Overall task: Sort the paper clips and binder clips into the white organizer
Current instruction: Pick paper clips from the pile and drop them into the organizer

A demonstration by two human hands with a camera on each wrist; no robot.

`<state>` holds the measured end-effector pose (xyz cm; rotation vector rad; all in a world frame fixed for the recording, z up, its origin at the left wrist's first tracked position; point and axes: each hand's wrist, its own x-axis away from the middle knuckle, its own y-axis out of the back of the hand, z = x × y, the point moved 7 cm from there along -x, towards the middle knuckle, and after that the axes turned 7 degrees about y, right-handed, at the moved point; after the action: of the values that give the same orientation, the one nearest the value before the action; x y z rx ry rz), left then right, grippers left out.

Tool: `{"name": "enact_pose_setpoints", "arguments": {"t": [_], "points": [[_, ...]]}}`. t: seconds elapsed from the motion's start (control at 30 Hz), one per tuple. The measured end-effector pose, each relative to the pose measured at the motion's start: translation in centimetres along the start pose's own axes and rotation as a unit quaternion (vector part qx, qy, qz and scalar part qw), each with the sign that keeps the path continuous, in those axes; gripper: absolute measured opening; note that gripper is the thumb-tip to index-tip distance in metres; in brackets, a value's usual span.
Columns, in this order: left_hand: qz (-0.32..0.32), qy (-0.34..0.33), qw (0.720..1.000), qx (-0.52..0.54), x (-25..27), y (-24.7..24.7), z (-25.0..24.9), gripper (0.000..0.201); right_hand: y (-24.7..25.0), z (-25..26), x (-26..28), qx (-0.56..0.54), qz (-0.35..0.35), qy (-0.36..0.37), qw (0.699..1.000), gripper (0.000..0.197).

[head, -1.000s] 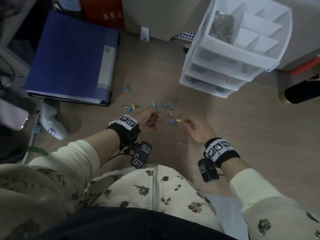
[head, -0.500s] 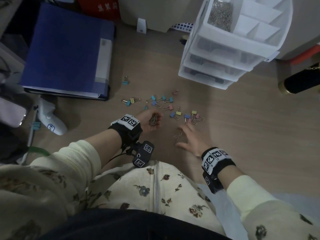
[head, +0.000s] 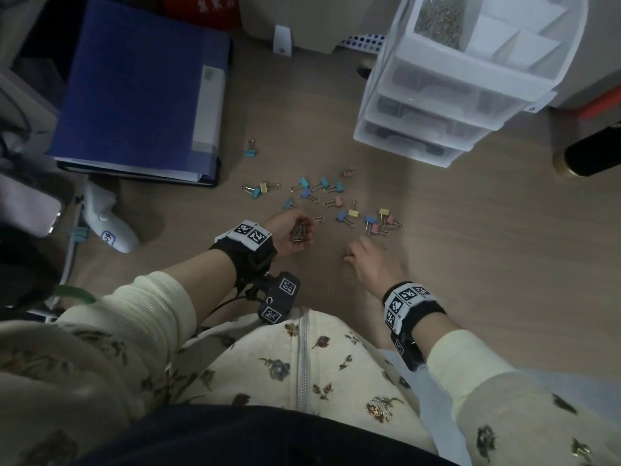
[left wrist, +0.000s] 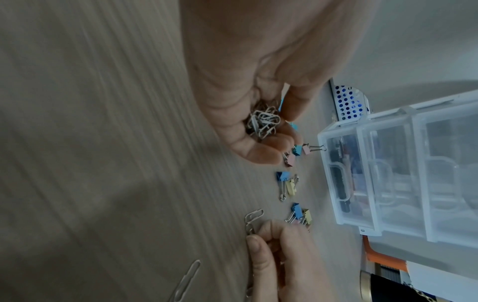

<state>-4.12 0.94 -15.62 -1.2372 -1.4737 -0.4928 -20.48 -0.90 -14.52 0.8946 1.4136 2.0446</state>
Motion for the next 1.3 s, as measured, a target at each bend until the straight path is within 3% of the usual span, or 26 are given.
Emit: {"name": "enact_pose_setpoints", "arguments": {"t": [0.13,0.33,0.6,0.77,0.9,1.07,1.17,1.3], "points": [[-0.002,-0.004,1.000,0.003,0.0,0.1,-0.1,0.028,-0.2,0.1,-0.2,0.020,0.055,-0.016,0.998,0.029],[-0.003,-0.004,1.000,0.007,0.0,0.4,-0.3,0.026,-0.2,0.4,-0.3,0.021,0.065,-0.024,0.997,0.027],[-0.001,-0.014,1.000,0.017,0.0,0.0,-0.6,0.026,3.7,0.8,-1.7,-0.126,-0.021,-0.078,0.989,0.017],[0.031,-0.018,0.999,0.017,0.2,-0.9,-0.5,0.020,6.4,4.1,-3.4,-0.207,-0.090,0.001,0.974,0.011],[0.077,-0.019,0.997,0.001,0.5,-1.7,-0.6,0.020,7.1,5.8,-4.0,-0.159,-0.110,0.046,0.980,0.015],[0.072,-0.020,0.997,0.003,0.6,-1.8,-0.6,0.022,7.4,5.3,-3.3,-0.136,-0.157,0.078,0.975,0.016],[0.017,-0.004,1.000,0.007,0.0,-0.7,-0.4,0.025,7.1,3.2,-2.3,-0.124,-0.159,0.017,0.979,0.025],[-0.006,0.003,1.000,0.011,-0.4,0.2,-0.5,0.027,4.7,-0.3,-0.1,-0.109,-0.094,-0.046,0.989,0.040]]}}
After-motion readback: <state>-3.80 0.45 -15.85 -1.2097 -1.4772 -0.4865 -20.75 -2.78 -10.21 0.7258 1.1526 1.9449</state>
